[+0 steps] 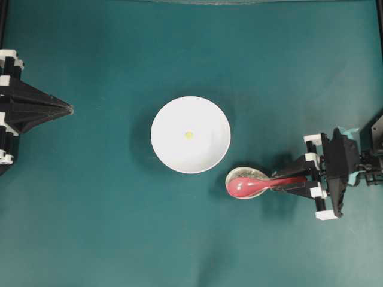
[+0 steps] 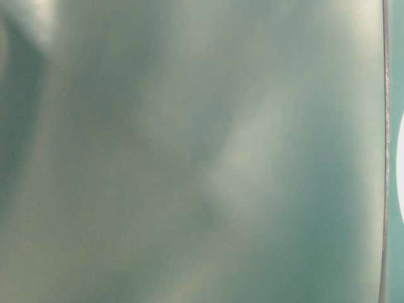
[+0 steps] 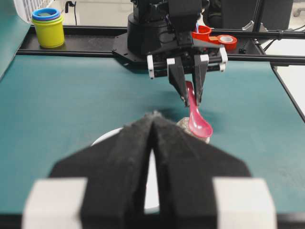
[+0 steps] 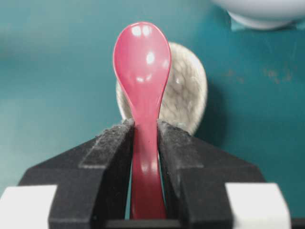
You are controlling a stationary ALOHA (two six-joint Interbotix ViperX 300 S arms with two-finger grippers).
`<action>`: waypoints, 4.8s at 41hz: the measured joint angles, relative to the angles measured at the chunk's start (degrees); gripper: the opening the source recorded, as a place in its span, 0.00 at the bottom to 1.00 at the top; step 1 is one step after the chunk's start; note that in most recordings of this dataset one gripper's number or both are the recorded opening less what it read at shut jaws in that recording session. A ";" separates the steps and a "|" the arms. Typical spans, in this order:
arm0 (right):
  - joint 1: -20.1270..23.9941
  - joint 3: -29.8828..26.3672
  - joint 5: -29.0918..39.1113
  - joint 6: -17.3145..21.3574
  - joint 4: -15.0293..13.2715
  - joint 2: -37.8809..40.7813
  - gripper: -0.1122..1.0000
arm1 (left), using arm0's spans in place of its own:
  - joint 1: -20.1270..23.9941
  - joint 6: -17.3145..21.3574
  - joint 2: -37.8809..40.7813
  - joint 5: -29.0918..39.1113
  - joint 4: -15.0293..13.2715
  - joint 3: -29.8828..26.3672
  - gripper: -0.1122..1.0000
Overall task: Scoop the yellow hexagonal prism block from the bowl with a spoon using the right arm.
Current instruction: 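Lift the pink spoon off the rest and carry it toward the bowl, then lower the spoon bowl into the white bowl beside the yellow block, then push the spoon under the yellow block and tilt it up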
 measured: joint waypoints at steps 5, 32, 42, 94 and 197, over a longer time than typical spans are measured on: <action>-0.26 0.00 2.37 -0.09 0.00 -3.87 0.31 | 0.00 0.00 0.00 0.00 0.00 0.00 0.09; -16.35 -12.48 44.56 -0.26 -0.09 -23.99 0.31 | 0.00 0.00 0.09 0.00 0.00 0.00 0.09; -22.32 -19.95 59.06 -0.26 -0.44 -23.91 0.30 | 0.00 0.35 -0.26 1.14 0.00 0.00 0.09; -32.87 -49.92 96.42 0.53 -8.26 1.58 0.30 | 0.00 0.97 -0.53 2.72 0.00 0.00 0.09; -31.29 -50.01 75.59 1.14 -10.81 7.56 0.30 | 0.00 0.97 -0.53 3.78 0.00 0.00 0.09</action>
